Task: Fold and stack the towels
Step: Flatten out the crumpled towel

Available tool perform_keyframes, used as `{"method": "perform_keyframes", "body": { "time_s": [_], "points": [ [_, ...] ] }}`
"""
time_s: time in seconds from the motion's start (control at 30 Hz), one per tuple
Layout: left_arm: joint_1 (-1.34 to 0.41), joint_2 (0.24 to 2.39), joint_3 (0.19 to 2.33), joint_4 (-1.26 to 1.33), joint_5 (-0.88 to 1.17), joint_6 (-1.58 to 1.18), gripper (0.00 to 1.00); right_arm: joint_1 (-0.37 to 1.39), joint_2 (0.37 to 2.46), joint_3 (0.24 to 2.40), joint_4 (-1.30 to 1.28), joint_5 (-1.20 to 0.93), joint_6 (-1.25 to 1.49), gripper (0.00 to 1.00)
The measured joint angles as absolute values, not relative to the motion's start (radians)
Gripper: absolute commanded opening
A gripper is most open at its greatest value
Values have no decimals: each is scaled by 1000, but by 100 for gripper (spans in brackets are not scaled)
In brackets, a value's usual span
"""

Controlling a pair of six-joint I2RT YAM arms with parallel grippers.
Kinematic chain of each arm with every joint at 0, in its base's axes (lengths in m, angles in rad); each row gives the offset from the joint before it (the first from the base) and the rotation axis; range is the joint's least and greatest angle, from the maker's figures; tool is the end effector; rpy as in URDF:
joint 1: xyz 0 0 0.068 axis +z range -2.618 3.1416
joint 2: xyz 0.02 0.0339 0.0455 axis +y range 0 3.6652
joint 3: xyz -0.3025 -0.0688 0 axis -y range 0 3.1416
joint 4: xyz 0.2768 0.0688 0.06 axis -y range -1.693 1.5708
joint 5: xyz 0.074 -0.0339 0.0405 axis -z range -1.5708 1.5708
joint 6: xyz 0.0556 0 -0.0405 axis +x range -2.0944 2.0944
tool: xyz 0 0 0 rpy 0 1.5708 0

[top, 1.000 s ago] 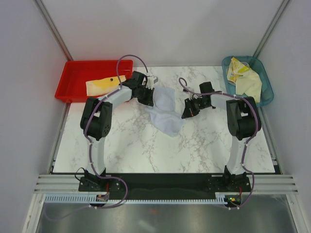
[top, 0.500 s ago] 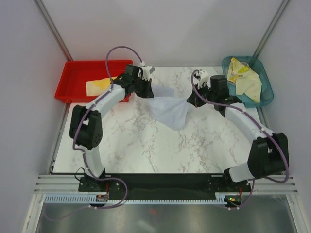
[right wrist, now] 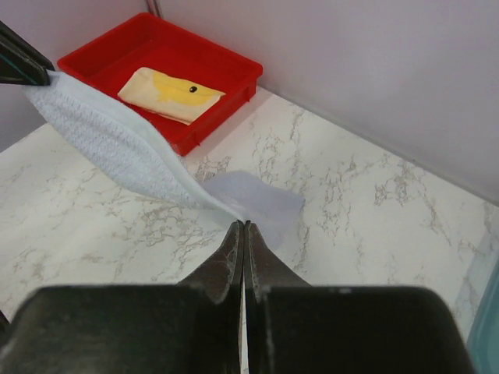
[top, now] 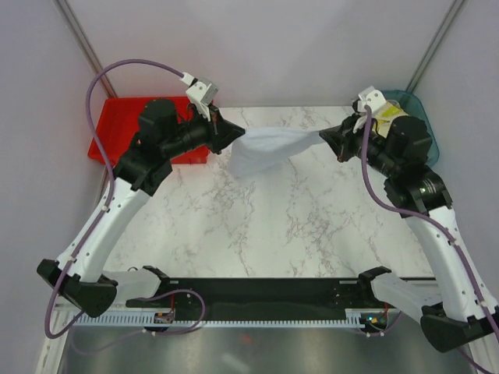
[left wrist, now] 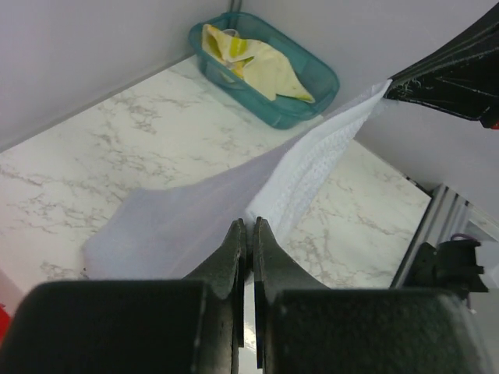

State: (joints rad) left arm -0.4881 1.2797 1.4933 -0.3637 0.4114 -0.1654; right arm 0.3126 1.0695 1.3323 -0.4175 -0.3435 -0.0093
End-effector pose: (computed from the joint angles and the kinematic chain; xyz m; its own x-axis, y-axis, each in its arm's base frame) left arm 0.2674 -0.1671 0.5019 -0.2585 -0.0336 -0.9654 0.7467 0.6271 -0.2218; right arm 0.2333 0.0951 0.4892 -0.1410 -0.0548 -0.9885 -0.6075 0.7931 0.0427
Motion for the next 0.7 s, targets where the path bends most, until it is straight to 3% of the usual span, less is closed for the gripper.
{"method": "perform_keyframes", "body": {
  "time_s": [0.4,0.7],
  "points": [
    [-601,1126,1484,-366,430,-269,2,314,897,1483,-461,-408,14,0],
    [-607,1220,1667,-367,309,-260,2,317,998,1597,-412,-356,25,0]
  ]
}}
